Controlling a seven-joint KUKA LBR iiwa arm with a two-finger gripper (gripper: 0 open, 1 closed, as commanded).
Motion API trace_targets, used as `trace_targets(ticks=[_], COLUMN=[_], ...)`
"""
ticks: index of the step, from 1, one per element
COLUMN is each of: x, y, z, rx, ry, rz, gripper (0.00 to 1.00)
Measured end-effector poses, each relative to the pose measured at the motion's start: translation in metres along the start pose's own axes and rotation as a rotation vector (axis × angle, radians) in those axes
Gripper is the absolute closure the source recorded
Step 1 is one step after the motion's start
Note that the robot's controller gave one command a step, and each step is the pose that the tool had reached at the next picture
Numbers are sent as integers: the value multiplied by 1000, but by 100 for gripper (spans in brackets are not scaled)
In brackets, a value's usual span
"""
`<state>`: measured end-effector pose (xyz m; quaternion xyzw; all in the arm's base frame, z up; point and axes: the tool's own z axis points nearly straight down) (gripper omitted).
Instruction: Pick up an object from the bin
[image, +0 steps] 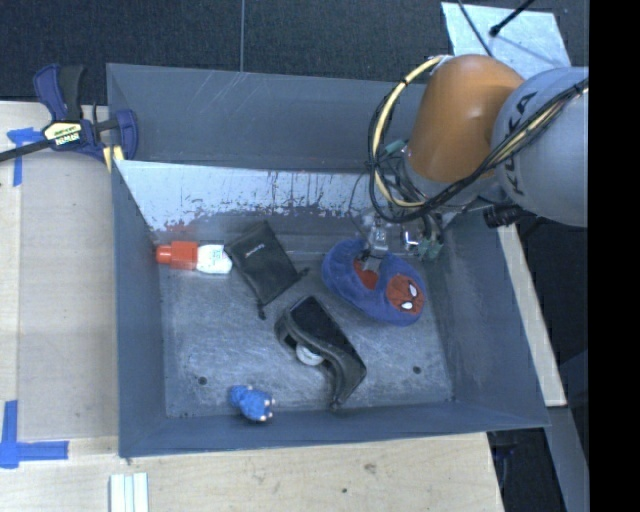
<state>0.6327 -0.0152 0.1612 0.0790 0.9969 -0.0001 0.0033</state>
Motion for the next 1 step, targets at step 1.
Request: trace_targets(ticks=[1], x=[-2], y=[0], z=[-36], rx=[-1], ry=[-2], rz=[-4], gripper=[100])
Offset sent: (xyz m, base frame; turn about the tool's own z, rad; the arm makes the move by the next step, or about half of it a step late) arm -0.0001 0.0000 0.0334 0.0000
